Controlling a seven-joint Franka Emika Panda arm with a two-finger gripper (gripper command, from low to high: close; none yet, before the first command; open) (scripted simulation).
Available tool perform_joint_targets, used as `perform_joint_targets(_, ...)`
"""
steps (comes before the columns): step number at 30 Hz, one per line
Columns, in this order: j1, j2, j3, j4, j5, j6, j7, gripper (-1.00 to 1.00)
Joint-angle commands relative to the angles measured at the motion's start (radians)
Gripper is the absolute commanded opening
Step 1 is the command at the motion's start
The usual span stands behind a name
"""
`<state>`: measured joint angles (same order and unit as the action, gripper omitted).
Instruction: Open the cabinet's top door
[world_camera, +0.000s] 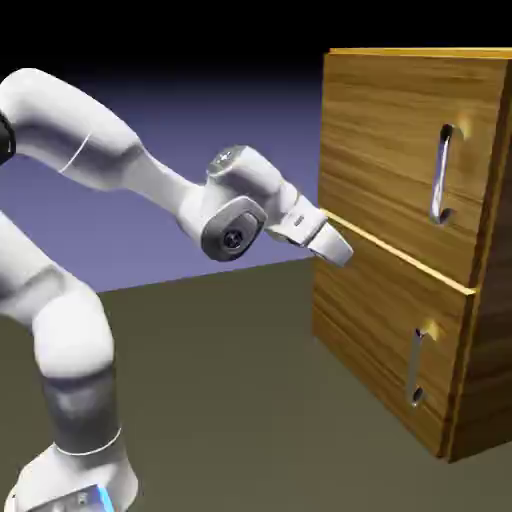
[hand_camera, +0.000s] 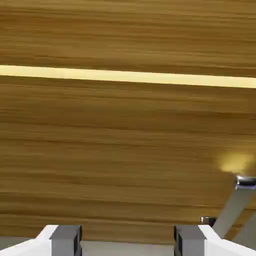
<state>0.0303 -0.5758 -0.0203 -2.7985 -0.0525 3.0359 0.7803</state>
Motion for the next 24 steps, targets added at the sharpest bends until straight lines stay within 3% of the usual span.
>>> perform_joint_targets(1, 0.015, -0.005, -0.017, 0.010, -0.044, -0.001, 0.033, 0.00)
perform_joint_targets(24, 0.364, -0.116, -0.403, 0.230, -1.044, -0.022, 0.782, 0.00)
